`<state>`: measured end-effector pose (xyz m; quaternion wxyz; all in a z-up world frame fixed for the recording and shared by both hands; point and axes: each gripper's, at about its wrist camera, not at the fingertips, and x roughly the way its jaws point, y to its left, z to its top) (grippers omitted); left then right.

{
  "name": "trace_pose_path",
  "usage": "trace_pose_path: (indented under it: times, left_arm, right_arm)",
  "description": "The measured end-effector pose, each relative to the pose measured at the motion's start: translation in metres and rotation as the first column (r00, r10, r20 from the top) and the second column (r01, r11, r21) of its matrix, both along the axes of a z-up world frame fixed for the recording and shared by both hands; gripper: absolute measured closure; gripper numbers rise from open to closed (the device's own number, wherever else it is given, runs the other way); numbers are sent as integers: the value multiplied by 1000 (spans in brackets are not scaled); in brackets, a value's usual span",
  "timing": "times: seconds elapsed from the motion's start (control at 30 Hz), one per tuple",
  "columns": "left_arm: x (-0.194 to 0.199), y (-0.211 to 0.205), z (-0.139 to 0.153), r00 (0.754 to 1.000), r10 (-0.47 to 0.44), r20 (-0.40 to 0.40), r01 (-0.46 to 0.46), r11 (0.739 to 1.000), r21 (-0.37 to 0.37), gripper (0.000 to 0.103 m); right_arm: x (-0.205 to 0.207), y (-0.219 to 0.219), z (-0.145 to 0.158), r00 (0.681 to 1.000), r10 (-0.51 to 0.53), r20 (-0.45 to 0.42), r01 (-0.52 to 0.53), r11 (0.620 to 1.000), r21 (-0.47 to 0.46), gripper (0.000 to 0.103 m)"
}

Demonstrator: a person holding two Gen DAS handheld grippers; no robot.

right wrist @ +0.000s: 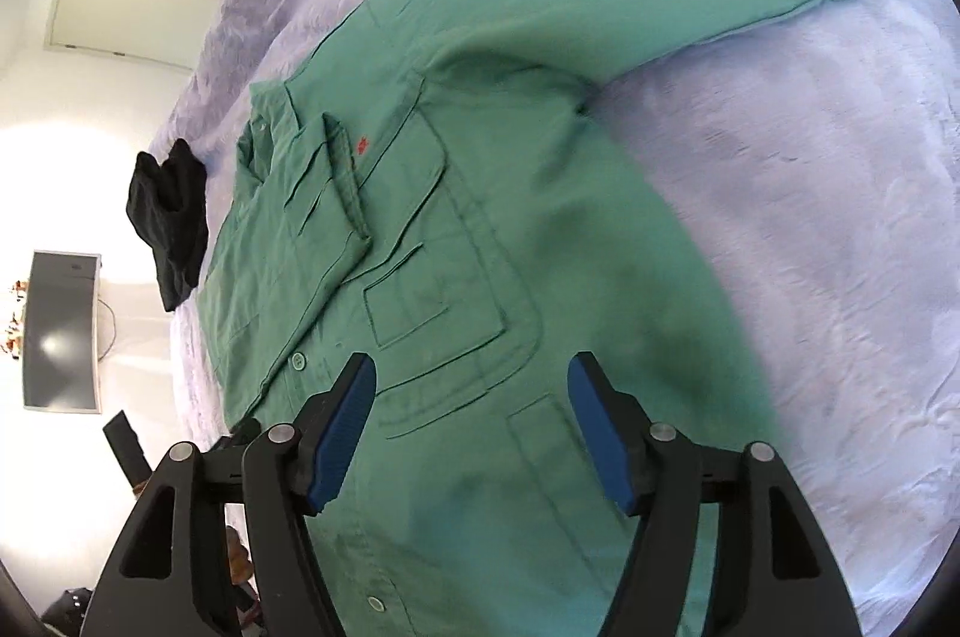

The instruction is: Fold large clothes

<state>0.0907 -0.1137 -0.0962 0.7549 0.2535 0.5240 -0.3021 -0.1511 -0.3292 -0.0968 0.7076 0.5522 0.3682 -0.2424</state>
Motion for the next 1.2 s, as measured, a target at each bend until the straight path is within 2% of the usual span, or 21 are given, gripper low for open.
trace_pose_path:
  times: [0.07,0.1,0.27,0.33,0.57,0.73,0.93,1.07,1.2]
  left_arm:
    - [-12,-15,1,1000,-26,1,26,1000,3,1]
    - [-15,-19,1,1000,-31,-3,31,1000,3,1]
    - [-35,-53,1,997,-30,-66,28,999,-23,1]
    - [-49,-66,1,995,-35,-93,32,999,-37,1]
    - [-81,-109,0,988,-94,-118,88,995,-54,1]
    - [-98,-134,-2,985,-117,-123,111,992,-55,1]
    - [-110,-156,-8,980,-136,-145,129,990,-52,1]
    - [-114,-166,-10,979,-153,-137,148,988,-47,1]
    - [-114,-166,-12,980,-146,-138,140,989,-50,1]
  right_arm:
    - [-9,-8,1,1000,-9,15,9,1000,5,27]
    - [-12,-11,2,1000,-15,25,15,1000,5,20]
    - [-37,-37,10,997,-49,63,50,999,-16,15]
    - [-47,-49,12,995,-64,71,66,998,-24,0]
    - [-98,-101,16,983,-168,68,171,984,-48,0]
    - [-136,-144,7,966,-257,40,259,964,-63,0]
    - [-176,-194,-14,917,-396,46,398,916,-43,0]
    - [-193,-223,-29,864,-492,107,492,870,20,0]
    - [-198,-248,-32,824,-544,158,547,837,29,0]
